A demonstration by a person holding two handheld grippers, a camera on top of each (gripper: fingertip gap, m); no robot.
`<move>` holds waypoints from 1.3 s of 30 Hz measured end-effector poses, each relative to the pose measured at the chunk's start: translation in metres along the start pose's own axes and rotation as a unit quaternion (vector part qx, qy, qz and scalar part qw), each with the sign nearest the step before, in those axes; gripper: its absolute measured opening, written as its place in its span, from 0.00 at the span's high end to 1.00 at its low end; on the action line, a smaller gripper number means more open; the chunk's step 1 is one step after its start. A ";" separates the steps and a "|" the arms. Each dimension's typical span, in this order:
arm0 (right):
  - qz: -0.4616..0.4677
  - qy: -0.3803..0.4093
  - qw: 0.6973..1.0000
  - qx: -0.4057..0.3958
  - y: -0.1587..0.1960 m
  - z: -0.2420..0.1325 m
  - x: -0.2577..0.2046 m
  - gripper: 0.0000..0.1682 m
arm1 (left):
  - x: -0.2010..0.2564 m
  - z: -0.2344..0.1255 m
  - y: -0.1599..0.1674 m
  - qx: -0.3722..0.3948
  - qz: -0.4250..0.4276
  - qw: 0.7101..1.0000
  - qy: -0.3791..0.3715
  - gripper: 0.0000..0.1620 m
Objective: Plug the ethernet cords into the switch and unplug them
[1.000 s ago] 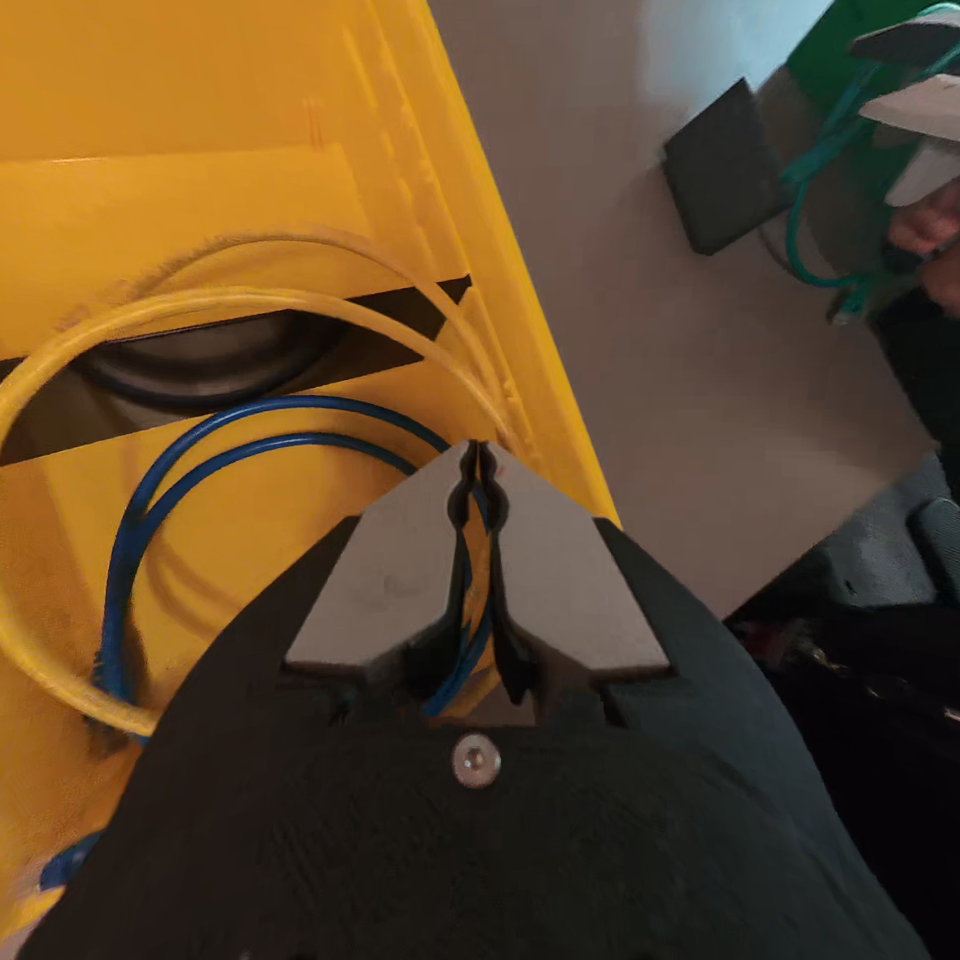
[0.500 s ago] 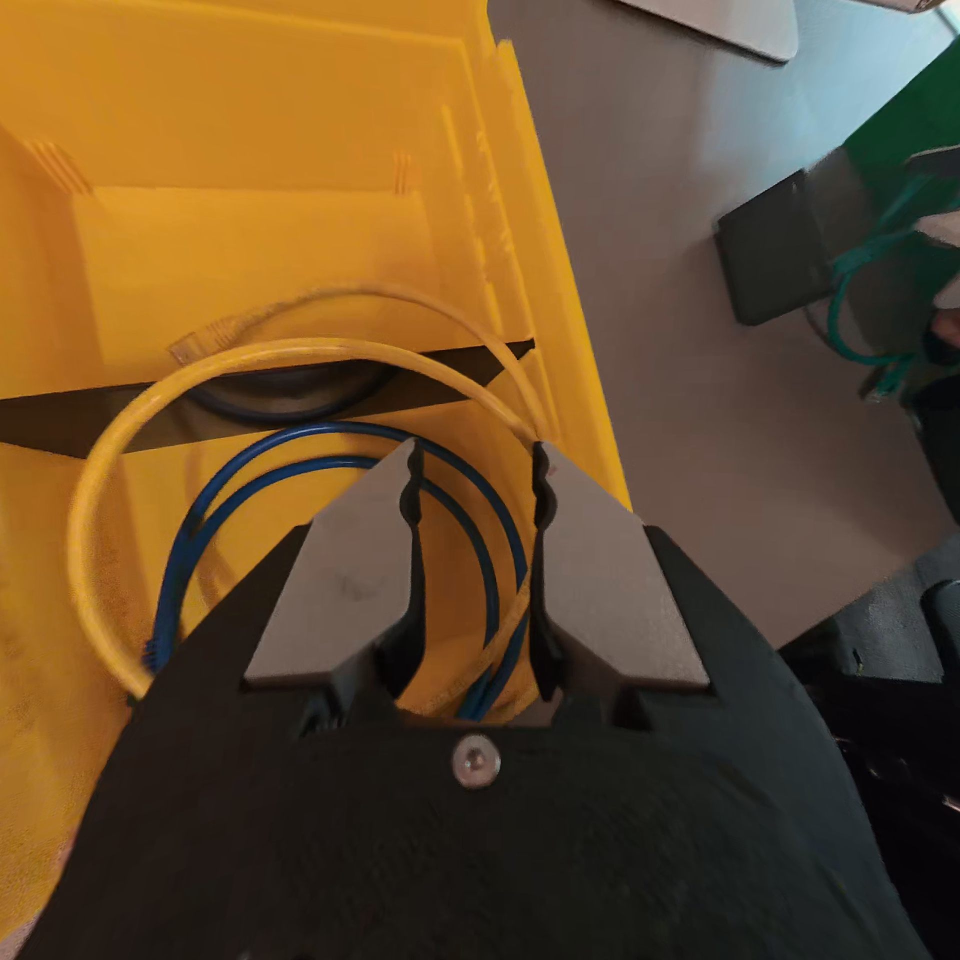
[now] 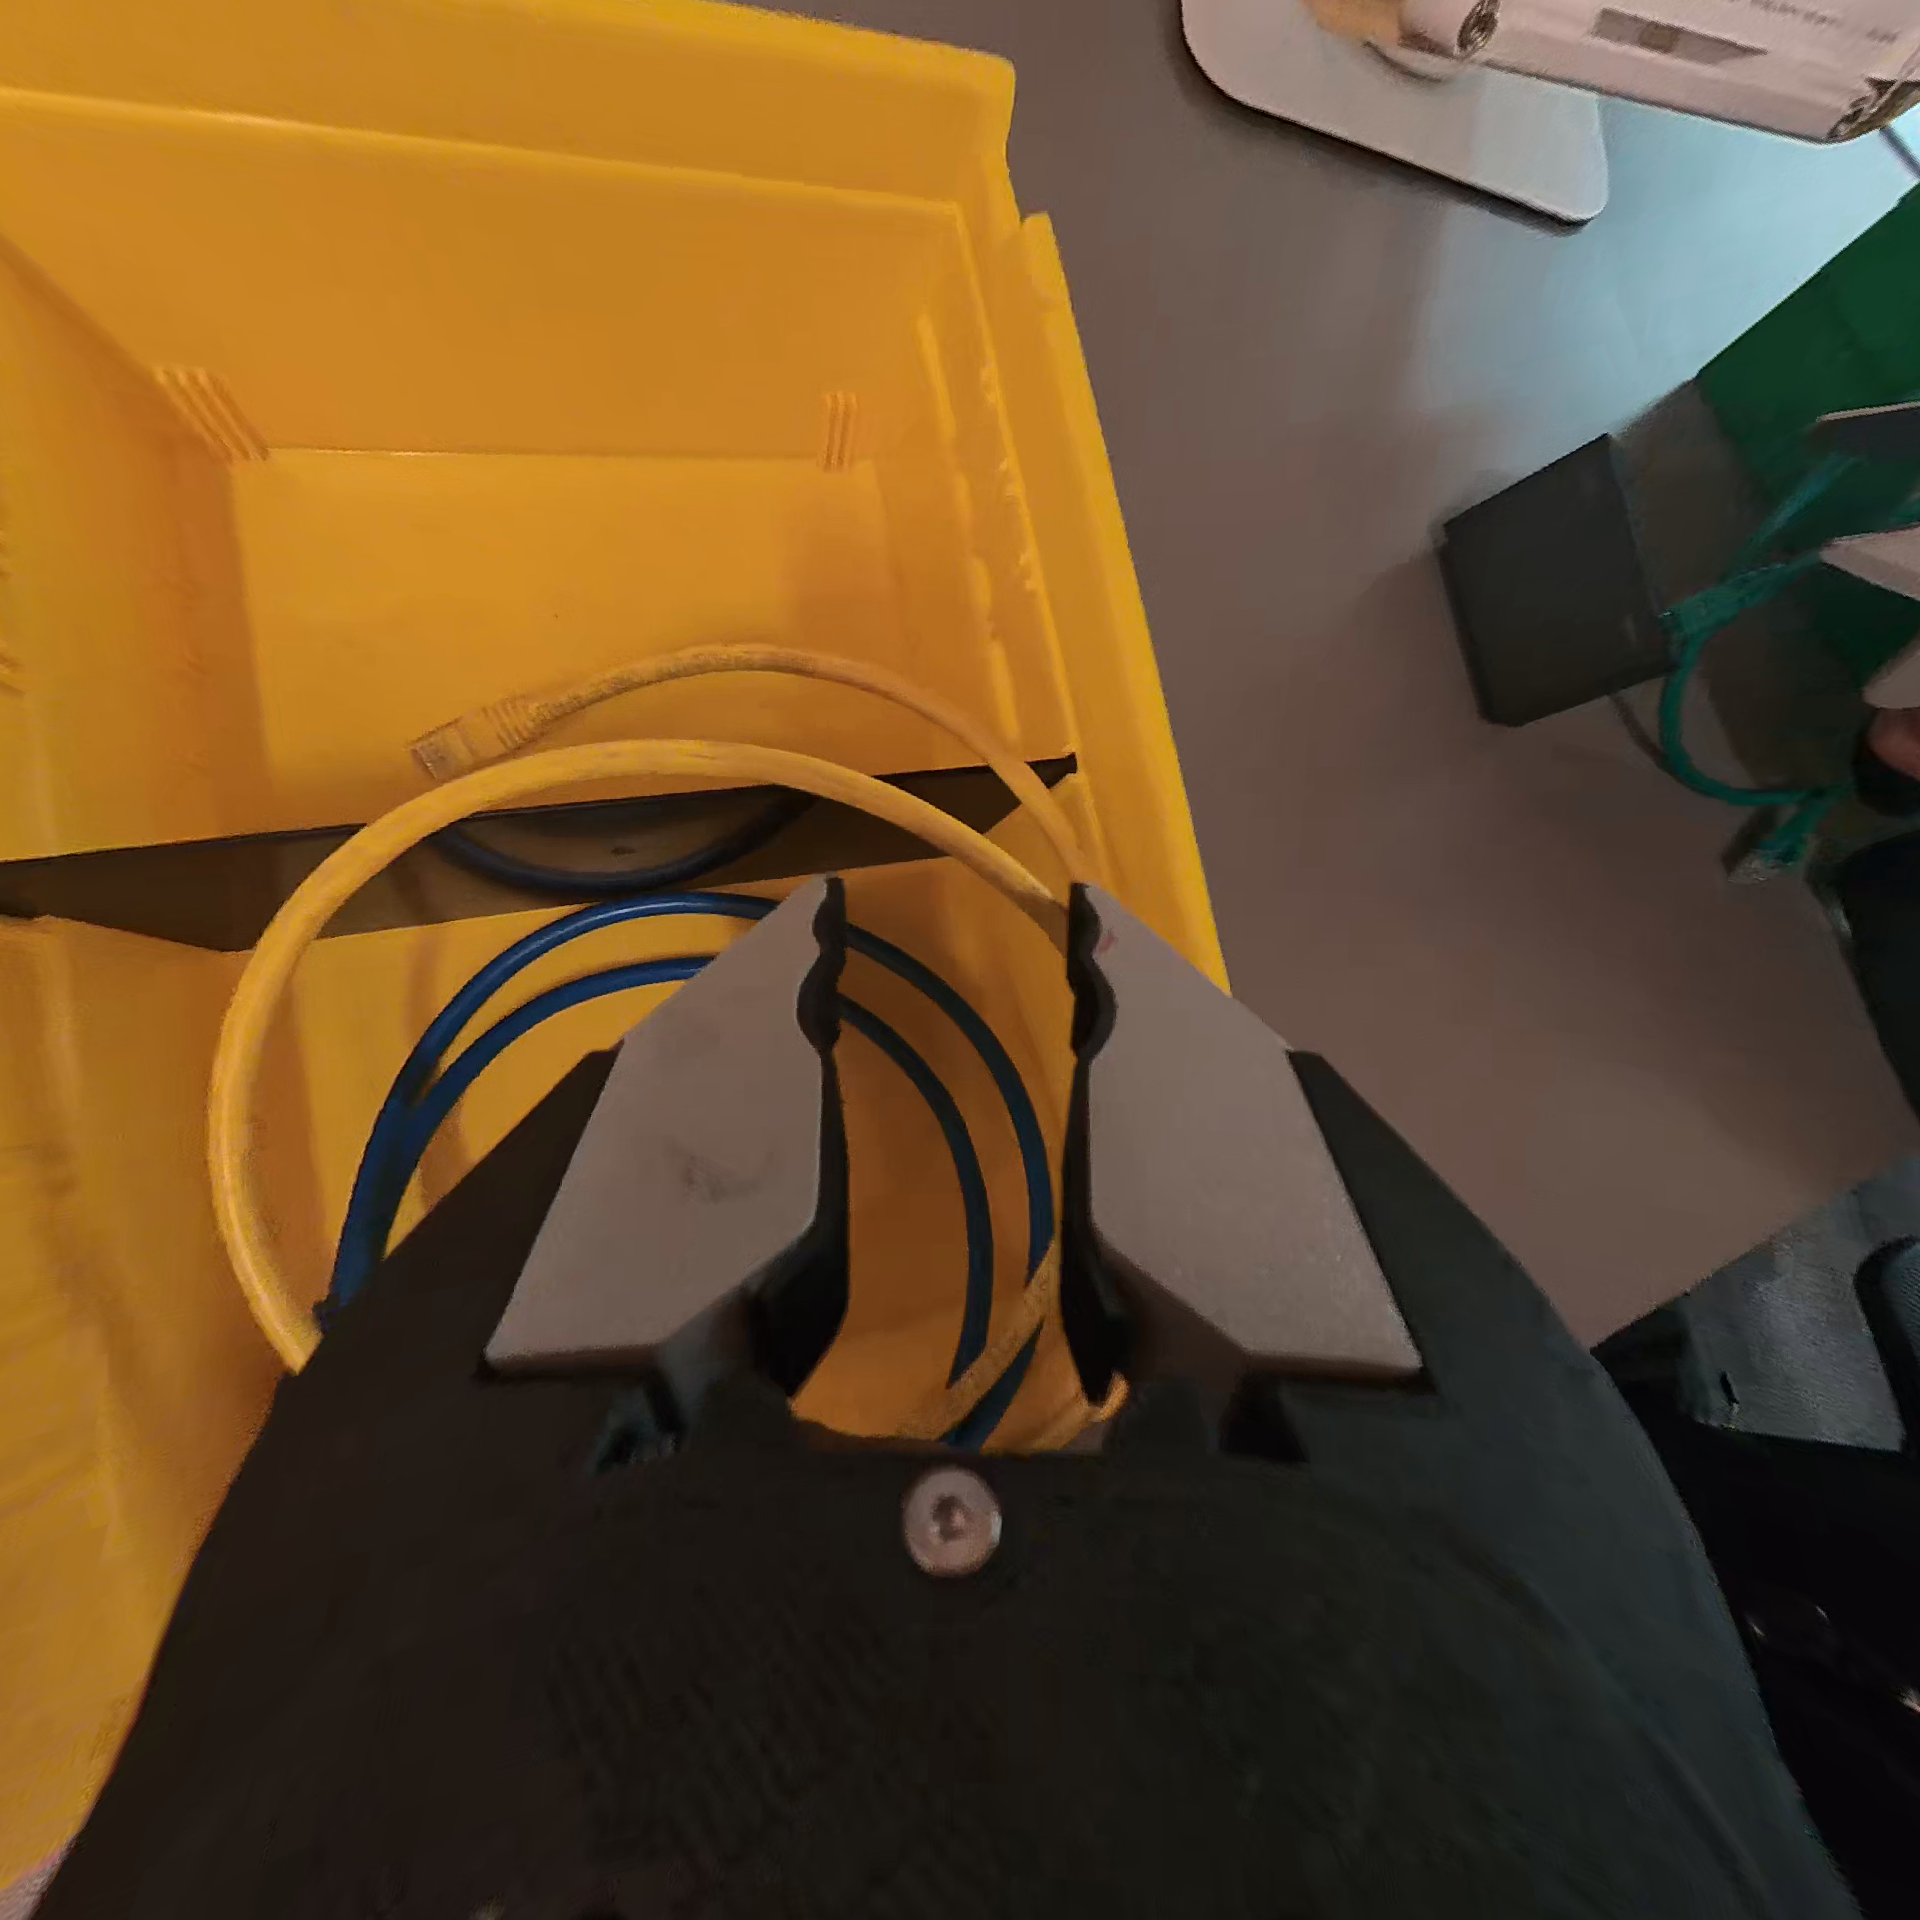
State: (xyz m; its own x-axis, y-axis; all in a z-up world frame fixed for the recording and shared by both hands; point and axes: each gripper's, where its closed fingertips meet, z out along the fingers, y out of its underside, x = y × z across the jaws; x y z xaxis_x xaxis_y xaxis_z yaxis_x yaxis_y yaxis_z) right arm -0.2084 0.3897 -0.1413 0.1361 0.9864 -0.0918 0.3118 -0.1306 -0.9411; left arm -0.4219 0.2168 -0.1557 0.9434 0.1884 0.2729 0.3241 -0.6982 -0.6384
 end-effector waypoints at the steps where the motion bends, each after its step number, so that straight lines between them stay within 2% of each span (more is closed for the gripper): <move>1: 0.001 0.000 1.000 0.000 0.000 0.000 0.000 0.76 | 0.000 0.003 0.002 -0.003 -0.003 1.000 0.001 0.74; 9: 0.000 0.000 1.000 0.000 0.000 0.000 0.000 0.76 | 0.001 0.013 0.004 -0.012 -0.004 1.000 0.006 0.71; 11: -0.002 0.000 1.000 -0.001 0.000 0.000 0.000 0.77 | 0.002 0.013 0.006 -0.020 0.015 1.000 0.005 0.89; 13: -0.003 0.001 1.000 -0.001 0.000 0.000 0.000 0.77 | -0.011 0.008 0.003 -0.023 0.061 0.996 -0.058 0.93; 15: -0.003 0.001 1.000 -0.001 0.000 0.001 0.000 0.76 | -0.018 -0.010 -0.019 0.016 0.114 0.984 -0.138 0.94; 17: -0.001 -0.002 1.000 -0.006 0.003 0.002 -0.001 0.76 | -0.007 -0.038 -0.053 0.079 0.159 0.967 -0.184 0.95; 22: 0.003 -0.011 0.997 -0.070 0.027 0.014 -0.004 0.74 | 0.064 -0.115 -0.133 0.222 0.261 0.914 -0.216 0.97; 27: -0.022 0.006 0.993 -0.118 0.045 0.018 -0.001 0.71 | 0.136 -0.147 -0.171 0.282 0.329 0.880 -0.194 0.98; 29: -0.014 -0.011 0.991 -0.132 0.046 0.012 -0.002 0.74 | 0.161 -0.151 -0.180 0.300 0.339 0.876 -0.166 0.98; 35: -0.009 -0.018 0.994 -0.110 0.029 -0.010 0.004 0.70 | 0.212 -0.140 -0.182 0.327 0.357 0.870 -0.090 0.98; 39: 0.010 -0.060 0.991 -0.120 0.033 -0.019 -0.006 0.73 | 0.228 -0.109 -0.172 0.335 0.343 0.877 -0.034 0.98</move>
State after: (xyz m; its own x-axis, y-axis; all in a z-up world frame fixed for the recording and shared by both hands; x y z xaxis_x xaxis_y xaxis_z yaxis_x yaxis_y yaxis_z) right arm -0.1816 0.3774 -0.1653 0.0360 0.9864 -0.1603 0.5276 -0.1550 -0.8352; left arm -0.2698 0.3042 0.0946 0.9276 -0.0603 -0.3688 -0.3733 -0.1042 -0.9218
